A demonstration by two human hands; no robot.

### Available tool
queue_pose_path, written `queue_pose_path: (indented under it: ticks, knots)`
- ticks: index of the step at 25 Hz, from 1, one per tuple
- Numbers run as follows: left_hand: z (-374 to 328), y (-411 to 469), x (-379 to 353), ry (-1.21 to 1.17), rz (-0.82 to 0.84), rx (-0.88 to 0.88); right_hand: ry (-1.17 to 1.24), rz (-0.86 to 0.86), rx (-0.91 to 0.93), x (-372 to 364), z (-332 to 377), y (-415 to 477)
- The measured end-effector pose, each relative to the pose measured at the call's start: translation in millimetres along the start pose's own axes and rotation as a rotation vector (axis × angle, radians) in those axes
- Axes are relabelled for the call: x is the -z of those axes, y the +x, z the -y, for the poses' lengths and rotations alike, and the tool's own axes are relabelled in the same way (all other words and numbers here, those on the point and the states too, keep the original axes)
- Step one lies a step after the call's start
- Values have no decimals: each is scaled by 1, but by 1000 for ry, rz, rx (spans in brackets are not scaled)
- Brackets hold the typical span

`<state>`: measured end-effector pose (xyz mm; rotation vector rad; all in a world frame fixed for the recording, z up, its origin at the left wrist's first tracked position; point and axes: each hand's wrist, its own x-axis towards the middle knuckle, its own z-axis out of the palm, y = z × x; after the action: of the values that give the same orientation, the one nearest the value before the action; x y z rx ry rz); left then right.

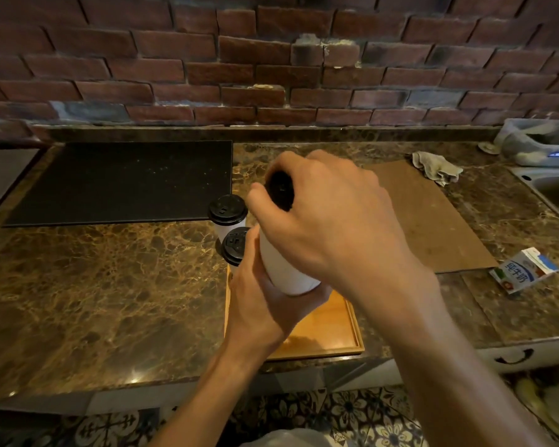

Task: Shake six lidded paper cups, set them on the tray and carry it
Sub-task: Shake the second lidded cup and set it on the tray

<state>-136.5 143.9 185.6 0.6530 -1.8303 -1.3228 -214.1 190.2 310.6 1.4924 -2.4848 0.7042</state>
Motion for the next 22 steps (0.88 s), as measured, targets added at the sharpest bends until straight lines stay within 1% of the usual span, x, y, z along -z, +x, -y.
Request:
queue_pose_path:
  ticks: [1, 2, 3, 5, 6, 7, 8, 9, 11, 12, 13, 14, 15, 17, 18, 19, 20, 21, 22]
  knots:
    - [-1, 4, 5, -65, 50, -9, 101, 8, 54, 3, -5, 4]
    - [-1, 10, 11, -143, 138, -14, 213, 54, 124, 8, -10, 10]
    - [0, 16, 17, -200, 238, -10, 304, 135, 220, 13, -14, 17]
    - [1, 25, 25, -221, 389, -10, 390, 312, 426, 24, -21, 28]
    - [0, 27, 25, -208, 404, -14, 394, 372, 474, 28, -23, 34]
    - [0, 29, 24, -192, 376, -17, 368, 400, 464, 29, -23, 37]
    - [0, 31, 22, -183, 324, -24, 310, 389, 402, 26, -20, 39]
    - [0, 32, 18, -182, 267, -28, 220, 324, 304, 18, -16, 38]
    - [-2, 33, 11, -179, 176, -7, -31, 74, 75, -2, -1, 32]
    - [-4, 34, 8, -181, 145, 9, -97, -11, 21, -8, 6, 29]
    - [-5, 33, 8, -191, 125, 11, -92, -65, 19, -8, 9, 28]
    - [-5, 34, 11, -192, 111, -8, -25, -54, 75, -4, 6, 30]
    - [-7, 35, 16, -178, 115, -35, 129, 26, 169, 4, 0, 33]
    - [-8, 39, 29, -165, 228, -73, 471, 276, 372, 28, -13, 38]
    - [-8, 40, 34, -164, 290, -73, 572, 352, 441, 35, -19, 39]
    - [-8, 41, 35, -171, 315, -65, 602, 390, 459, 39, -23, 40]
    - [-7, 40, 34, -171, 289, -57, 556, 387, 410, 39, -22, 40]
    - [-8, 39, 30, -180, 243, -52, 451, 341, 328, 33, -19, 40]
    - [-10, 39, 24, -180, 197, -57, 291, 244, 231, 23, -13, 37]
